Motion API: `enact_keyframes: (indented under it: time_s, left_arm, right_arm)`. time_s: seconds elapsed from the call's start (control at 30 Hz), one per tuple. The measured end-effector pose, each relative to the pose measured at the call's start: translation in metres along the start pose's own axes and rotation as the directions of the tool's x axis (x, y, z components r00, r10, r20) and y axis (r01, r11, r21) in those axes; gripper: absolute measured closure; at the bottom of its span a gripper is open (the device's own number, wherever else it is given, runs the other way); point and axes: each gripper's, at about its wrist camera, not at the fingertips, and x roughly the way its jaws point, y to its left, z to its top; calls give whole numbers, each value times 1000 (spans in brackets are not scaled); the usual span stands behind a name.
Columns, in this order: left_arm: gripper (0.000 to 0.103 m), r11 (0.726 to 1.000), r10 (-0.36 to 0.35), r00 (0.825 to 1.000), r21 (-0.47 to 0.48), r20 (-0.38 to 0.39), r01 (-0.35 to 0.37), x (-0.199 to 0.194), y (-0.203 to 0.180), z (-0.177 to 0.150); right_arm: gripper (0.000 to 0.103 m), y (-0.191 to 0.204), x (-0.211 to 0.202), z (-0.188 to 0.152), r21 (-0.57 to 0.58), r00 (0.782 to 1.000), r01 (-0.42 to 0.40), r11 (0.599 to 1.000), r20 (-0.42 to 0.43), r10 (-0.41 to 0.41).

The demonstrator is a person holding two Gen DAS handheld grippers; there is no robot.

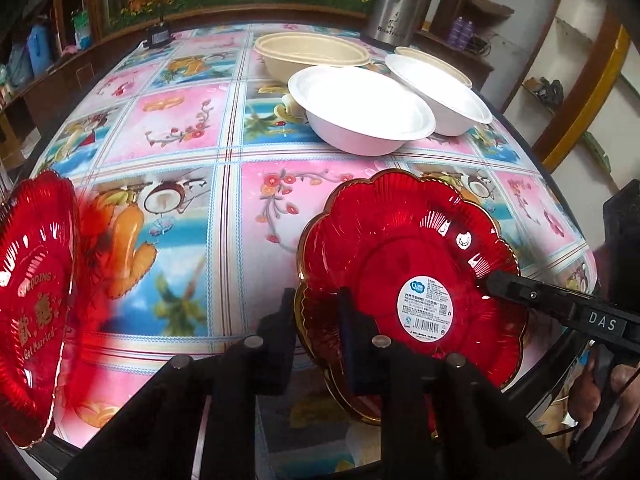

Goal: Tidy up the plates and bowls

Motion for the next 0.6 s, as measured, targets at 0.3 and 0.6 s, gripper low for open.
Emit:
enact_keyframes:
  time_s: [0.3,0.6]
  left_arm:
    - [85,1000,4,1000,17,22,-5,-12,0,-1]
    - [85,998,60,988,-19,143,-58,-73,33,9]
  right_arm:
    - [96,12,-10,-2,-60,998,50,997,37,-48]
    - [96,63,-24,21,-150,998,-17,989,61,26]
